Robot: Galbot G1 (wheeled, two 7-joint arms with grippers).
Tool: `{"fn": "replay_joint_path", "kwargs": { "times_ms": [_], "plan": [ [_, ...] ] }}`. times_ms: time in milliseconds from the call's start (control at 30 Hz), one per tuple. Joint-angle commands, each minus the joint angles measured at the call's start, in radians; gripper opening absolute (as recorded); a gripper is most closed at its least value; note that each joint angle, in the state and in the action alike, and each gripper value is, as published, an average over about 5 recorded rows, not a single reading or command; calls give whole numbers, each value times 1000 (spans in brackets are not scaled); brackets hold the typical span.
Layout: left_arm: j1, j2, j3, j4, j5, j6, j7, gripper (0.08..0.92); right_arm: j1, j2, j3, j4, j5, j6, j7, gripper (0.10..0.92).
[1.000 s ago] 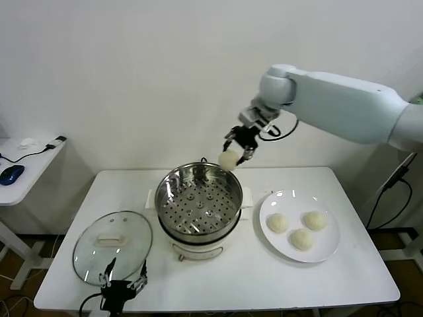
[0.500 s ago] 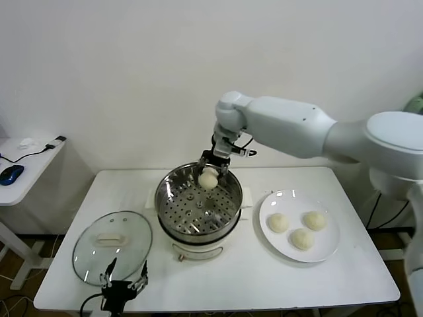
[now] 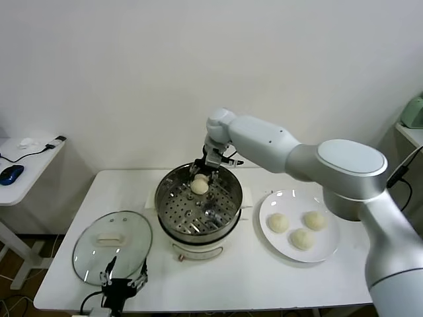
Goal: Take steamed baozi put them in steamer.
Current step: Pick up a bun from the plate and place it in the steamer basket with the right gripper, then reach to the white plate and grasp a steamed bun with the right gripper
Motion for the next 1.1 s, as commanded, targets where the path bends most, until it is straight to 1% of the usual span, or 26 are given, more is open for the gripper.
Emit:
{"fn": "replay_joint_path", "kwargs": {
  "times_ms": [33, 167, 233, 333, 467, 500, 567, 600, 667, 767, 867, 967, 1100],
  "plan": [
    [-1, 1, 1, 1, -1, 1, 0, 823, -36, 47, 12, -83, -7, 34, 4, 717],
    [1, -1, 2, -3, 0, 1, 1, 823, 27, 14, -27, -25, 112, 46, -42, 803],
    [4, -1, 3, -7, 0, 1, 1, 823, 86, -13, -55, 19, 194, 53, -67, 818],
    [8, -2, 3, -15, 2, 2, 2, 823, 219, -81, -138, 122, 384, 36, -116, 822],
    [12, -4, 5, -19, 5, 3, 4, 823, 416, -215, -320, 267, 739, -87, -157, 823],
    [11, -5, 6, -18, 5, 3, 4, 823, 456, -256, -365, 294, 809, -126, -160, 823],
    [9, -6, 10, -16, 7, 2, 5, 823, 508, -354, -439, 337, 886, -240, -164, 823],
    [8, -7, 12, -15, 7, 2, 5, 823, 525, -406, -474, 354, 898, -306, -165, 823],
    [6, -7, 17, -13, 8, 1, 5, 823, 552, -513, -536, 400, 869, -448, -160, 823],
    [3, -6, 22, -13, 9, 0, 5, 823, 570, -645, -628, 493, 800, -606, -124, 823],
    [-1, -7, 20, -11, 7, 0, 4, 823, 556, -746, -696, 615, 795, -743, -76, 823],
    [-4, -6, 16, -7, 4, 0, 4, 823, 499, -804, -701, 723, 836, -875, -16, 823],
    [-8, -8, 14, 0, 4, 1, 5, 823, 372, -810, -614, 762, 878, -992, 62, 823]
  ]
}}
